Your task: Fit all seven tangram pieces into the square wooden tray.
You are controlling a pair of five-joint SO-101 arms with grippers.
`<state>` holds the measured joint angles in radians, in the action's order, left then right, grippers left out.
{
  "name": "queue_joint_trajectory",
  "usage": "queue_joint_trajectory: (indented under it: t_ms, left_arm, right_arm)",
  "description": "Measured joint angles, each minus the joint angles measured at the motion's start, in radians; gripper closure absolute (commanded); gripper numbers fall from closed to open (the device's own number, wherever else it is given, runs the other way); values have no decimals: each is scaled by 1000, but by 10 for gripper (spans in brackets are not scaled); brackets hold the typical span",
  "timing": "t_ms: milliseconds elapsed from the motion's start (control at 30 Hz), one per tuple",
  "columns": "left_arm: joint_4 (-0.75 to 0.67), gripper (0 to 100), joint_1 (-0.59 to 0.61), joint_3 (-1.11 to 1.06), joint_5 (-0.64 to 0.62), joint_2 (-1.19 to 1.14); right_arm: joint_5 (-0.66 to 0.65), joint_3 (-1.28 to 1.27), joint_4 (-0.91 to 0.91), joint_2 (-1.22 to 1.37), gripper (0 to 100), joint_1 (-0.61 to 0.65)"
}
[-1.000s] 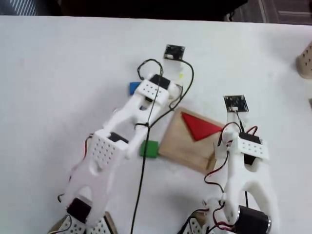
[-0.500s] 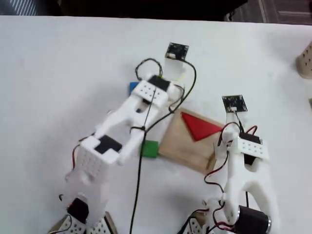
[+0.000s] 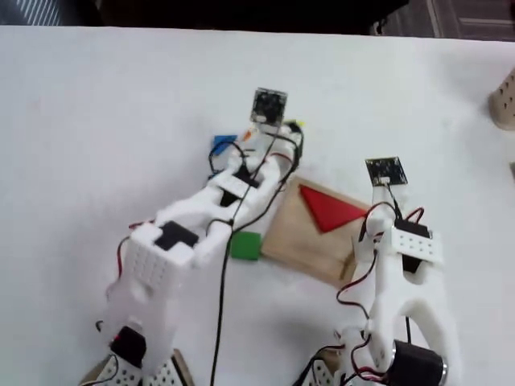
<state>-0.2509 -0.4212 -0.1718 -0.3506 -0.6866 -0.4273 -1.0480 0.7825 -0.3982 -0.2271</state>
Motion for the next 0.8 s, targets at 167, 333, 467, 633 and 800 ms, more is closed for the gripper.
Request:
queue_joint_trajectory:
  t_ms: [167,333,467,633,800]
  left_arm:
    - [141,979,12,107,0,-49]
    - [313,978,17,232,0,-109]
    - [496,978,17,318,0,-109]
    - [709,978,17,400,0,-106]
    - [793,979,15,420,0,-101]
  right_arm:
    - [0,0,0,-2,981,3]
    - [0,-2,0,-2,981,3]
    - [0,-2,0,-2,981,3]
    - [0,-2,0,-2,981,3]
    - [0,-2,0,-2,981,3]
